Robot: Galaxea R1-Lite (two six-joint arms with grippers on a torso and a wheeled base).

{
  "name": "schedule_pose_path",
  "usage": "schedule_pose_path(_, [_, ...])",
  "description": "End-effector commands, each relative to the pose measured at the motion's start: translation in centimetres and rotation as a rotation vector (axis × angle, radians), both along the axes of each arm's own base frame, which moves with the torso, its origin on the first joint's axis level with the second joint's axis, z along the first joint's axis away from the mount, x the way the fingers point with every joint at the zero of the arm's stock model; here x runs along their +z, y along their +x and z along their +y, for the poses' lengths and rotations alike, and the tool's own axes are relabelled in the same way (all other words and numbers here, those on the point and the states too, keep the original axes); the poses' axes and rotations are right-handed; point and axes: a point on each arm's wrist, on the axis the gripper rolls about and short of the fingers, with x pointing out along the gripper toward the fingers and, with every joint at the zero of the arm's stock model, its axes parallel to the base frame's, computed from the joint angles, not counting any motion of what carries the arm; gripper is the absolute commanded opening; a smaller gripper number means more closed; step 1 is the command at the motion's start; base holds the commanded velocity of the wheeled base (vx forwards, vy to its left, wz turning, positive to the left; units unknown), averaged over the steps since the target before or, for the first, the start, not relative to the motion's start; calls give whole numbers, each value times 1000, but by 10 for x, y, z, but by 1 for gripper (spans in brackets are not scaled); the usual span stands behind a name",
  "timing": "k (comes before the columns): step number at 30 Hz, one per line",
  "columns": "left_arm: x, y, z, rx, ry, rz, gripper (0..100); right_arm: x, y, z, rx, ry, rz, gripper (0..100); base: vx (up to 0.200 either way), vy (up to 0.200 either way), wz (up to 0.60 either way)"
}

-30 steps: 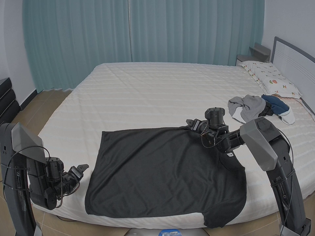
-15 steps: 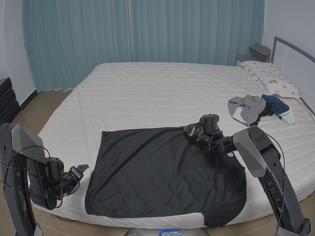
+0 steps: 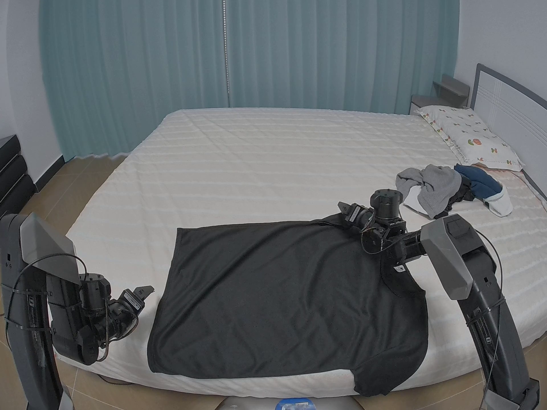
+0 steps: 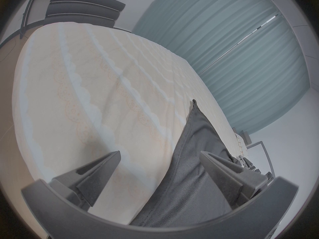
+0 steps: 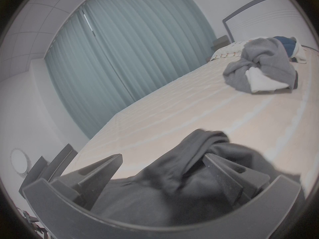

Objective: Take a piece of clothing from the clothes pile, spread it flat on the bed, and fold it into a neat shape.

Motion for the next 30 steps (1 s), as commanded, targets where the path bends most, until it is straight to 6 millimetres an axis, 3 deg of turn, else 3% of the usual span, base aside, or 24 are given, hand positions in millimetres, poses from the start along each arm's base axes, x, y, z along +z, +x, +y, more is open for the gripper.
schedule_pose_path(1, [0, 0, 0, 1, 0, -8, 100, 1, 4, -16, -32, 0, -4, 100, 0, 0, 0])
schedule_pose_path(7, [1, 0, 0, 2, -5, -11, 100, 12, 9, -42, -86, 10, -53, 100, 0, 0, 0])
schedule_pose_path(13, [2, 0, 0, 1, -12, -11, 100, 44, 8, -41, -150, 9, -101, 100, 0, 0, 0])
schedule_pose_path(16, [2, -2, 0, -5, -17, -6, 100, 63, -2, -36, -144, 11, -104, 100, 0, 0, 0])
schedule_pose_path(20, [4, -6, 0, -14, -23, 1, 100, 76, -27, -26, -93, 15, -34, 100, 0, 0, 0])
schedule_pose_path(25, [11, -18, 2, -53, -64, 15, 100, 83, -65, -32, -29, 14, 71, 100, 0, 0, 0])
schedule_pose_path(28, [16, -29, 6, -73, -92, 29, 100, 86, -101, -34, 8, 4, 159, 100, 0, 0, 0])
schedule_pose_path(29, [17, -29, 6, -75, -92, 29, 100, 86, -105, -34, 12, 5, 167, 100, 0, 0, 0])
schedule_pose_path(30, [19, -35, 8, -83, -101, 35, 100, 91, -125, -35, 36, 10, 190, 100, 0, 0, 0])
